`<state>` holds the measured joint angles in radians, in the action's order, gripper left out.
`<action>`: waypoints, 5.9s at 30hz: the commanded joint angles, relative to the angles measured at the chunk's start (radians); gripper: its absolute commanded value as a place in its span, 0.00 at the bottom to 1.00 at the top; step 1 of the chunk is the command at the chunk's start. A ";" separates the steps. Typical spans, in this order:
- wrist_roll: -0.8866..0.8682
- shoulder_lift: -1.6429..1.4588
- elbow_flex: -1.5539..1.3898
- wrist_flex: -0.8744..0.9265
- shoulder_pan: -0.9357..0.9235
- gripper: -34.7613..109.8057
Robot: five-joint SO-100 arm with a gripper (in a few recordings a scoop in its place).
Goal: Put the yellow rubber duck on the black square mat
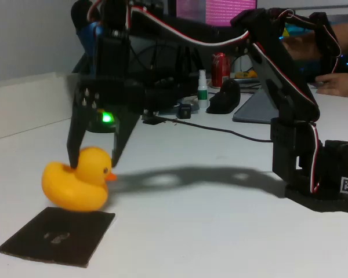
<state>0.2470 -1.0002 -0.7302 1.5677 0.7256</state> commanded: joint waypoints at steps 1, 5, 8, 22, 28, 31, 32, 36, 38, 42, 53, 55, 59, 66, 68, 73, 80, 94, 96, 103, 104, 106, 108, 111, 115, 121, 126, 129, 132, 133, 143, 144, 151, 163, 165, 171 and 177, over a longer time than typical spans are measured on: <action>0.011 -0.003 0.048 0.009 0.035 0.36; 0.012 0.015 0.049 -0.005 0.018 0.36; 0.012 0.017 0.049 -0.006 0.018 0.36; 0.011 0.018 0.038 0.006 0.017 0.37; 0.069 0.017 0.035 0.011 0.023 0.45; 0.106 0.011 0.035 0.011 0.031 0.48; 0.107 0.011 0.035 0.011 0.032 0.48; 0.106 0.006 0.035 0.011 0.032 0.48; 0.107 0.002 0.041 0.012 0.034 0.48; 0.107 -0.025 0.037 0.031 0.035 0.48; 0.100 -0.356 0.034 0.313 0.023 0.48; 0.095 -0.422 0.032 0.316 0.020 0.48; 0.025 -0.549 0.032 0.316 0.012 0.44; -0.052 -0.634 -0.014 0.316 -0.233 0.29; -0.054 -0.684 -0.038 0.314 -0.314 0.29; -0.055 -0.813 -0.112 0.293 -0.422 0.29; -0.058 -1.035 -0.433 0.121 -0.437 0.28; -0.109 -1.657 -1.575 -0.541 -0.537 0.28; -0.109 -1.712 -1.681 -0.632 -0.595 0.28; -0.112 -1.836 -1.927 -0.779 -0.675 0.28; -0.117 -1.844 -1.953 -0.782 -0.673 0.28; -0.153 -1.855 -1.993 -0.785 -0.663 0.28; -0.206 -1.868 -2.010 -0.787 -0.663 0.28; -0.232 -1.888 -2.020 -0.785 -0.663 0.28; -0.232 -1.879 -2.033 -0.775 -0.663 0.28; -0.230 -1.890 -2.065 -0.784 -0.661 0.28; -0.227 -1.890 -2.071 -0.784 -0.661 0.28; -0.227 -1.890 -2.071 -0.784 -0.661 0.28; -0.227 -1.890 -2.071 -0.784 -0.661 0.28; -0.227 -1.890 -2.071 -0.784 -0.661 0.28; -0.227 -1.890 -2.068 -0.784 -0.661 0.28; -0.227 -1.890 -2.068 -0.784 -0.661 0.28; -0.227 -1.890 -2.071 -0.784 -0.661 0.28; -0.227 -1.890 -2.066 -0.784 -0.661 0.28; -0.227 -1.890 -2.066 -0.784 -0.661 0.28; -0.227 -1.890 -2.065 -0.784 -0.661 0.28; -0.227 -1.890 -2.063 -0.784 -0.661 0.28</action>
<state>0.0107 -2.8701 -2.7949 0.7793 0.0568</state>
